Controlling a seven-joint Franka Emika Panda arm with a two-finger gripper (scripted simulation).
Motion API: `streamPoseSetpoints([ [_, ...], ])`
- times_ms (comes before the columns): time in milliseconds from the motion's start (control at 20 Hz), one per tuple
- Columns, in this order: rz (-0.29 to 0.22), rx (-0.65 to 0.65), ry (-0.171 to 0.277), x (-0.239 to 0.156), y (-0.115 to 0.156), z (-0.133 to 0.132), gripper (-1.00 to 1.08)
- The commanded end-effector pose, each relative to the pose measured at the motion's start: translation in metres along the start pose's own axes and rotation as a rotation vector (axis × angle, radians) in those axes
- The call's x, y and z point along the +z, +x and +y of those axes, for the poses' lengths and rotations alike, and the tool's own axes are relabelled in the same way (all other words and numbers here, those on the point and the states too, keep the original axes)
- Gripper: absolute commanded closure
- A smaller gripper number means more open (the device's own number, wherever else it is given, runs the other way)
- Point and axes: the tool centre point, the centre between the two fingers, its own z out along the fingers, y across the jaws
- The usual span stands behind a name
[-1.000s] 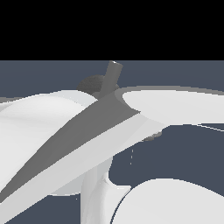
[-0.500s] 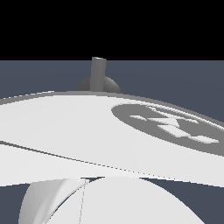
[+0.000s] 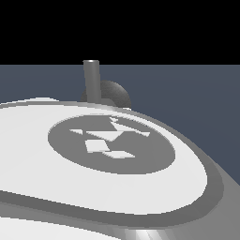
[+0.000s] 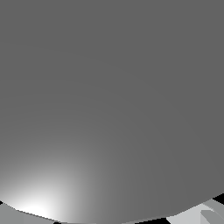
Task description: Turn on the faucet by rotating a designated handle.
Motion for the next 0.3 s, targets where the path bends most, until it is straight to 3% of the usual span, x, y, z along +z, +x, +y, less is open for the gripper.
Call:
streamPoseSetpoints([
  [0,-0.151,0.023,-0.104,-0.021,-0.058,0.042,1.08],
  [250,-0.164,0.023,-0.113,-0.025,-0.062,0.052,1.08],
])
